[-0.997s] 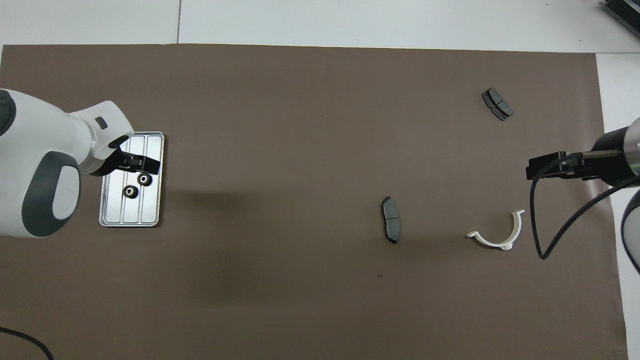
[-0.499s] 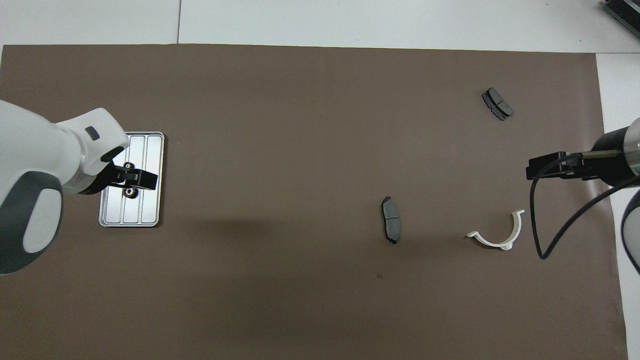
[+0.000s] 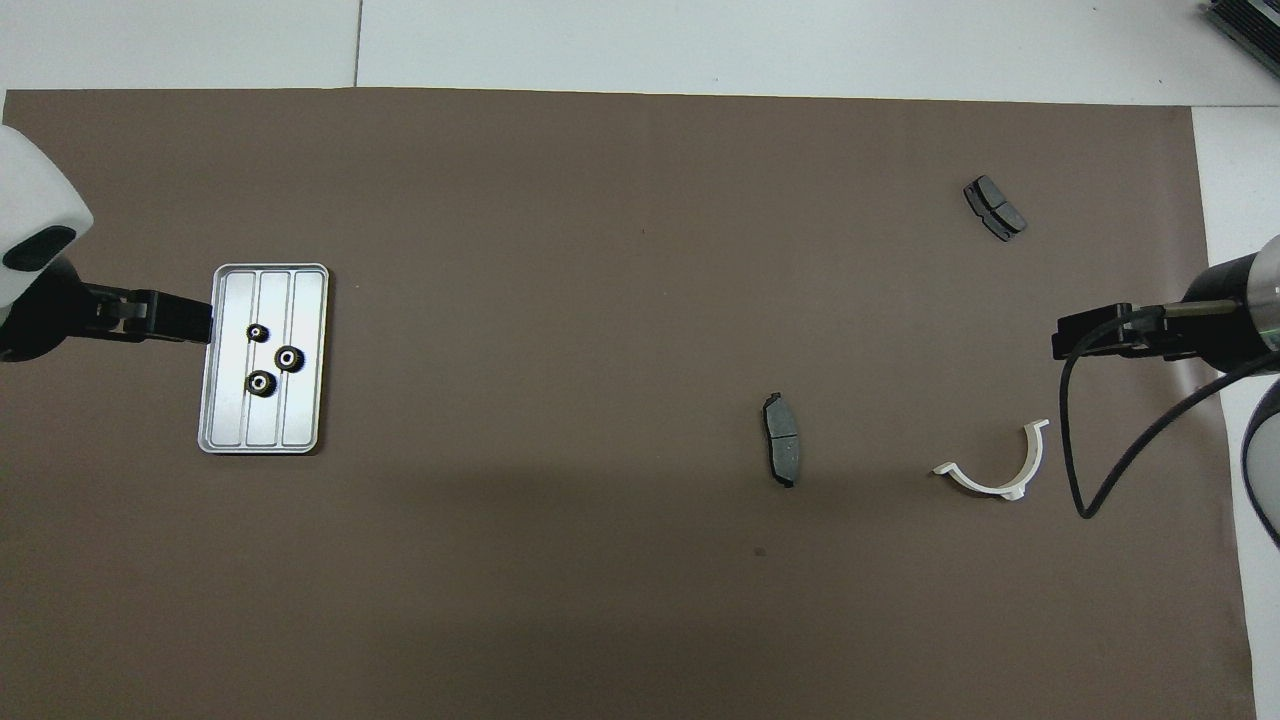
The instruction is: Pick bearing gear from pile to tray
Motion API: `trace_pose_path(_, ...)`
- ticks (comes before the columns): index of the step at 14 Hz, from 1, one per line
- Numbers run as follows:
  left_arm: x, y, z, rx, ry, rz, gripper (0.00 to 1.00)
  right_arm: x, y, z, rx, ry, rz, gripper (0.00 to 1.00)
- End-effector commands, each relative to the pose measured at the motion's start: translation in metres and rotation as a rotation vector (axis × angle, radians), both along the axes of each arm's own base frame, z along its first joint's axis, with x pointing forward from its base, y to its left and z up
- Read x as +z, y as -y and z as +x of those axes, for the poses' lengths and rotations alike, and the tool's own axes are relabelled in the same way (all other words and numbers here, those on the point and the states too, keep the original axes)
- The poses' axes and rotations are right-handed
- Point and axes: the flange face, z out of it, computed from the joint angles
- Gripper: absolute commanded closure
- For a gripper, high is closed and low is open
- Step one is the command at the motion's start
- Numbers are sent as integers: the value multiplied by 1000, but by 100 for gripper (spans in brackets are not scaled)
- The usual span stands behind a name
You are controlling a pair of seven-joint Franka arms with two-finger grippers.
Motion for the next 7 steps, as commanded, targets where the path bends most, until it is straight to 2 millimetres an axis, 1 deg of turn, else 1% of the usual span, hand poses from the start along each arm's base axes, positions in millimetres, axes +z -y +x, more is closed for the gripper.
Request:
trace_pose_path(1, 2, -11, 9, -36, -53, -13, 0, 2, 2, -7, -7, -6, 17, 0)
trace_pose_path(3, 1, -14, 12, -41, -42, -12, 0, 1, 2, -7, -7, -7, 17, 0)
trace_pose_path(7, 1, -13, 11, -49, -29, -17, 0, 1, 3, -7, -8, -7, 17, 0)
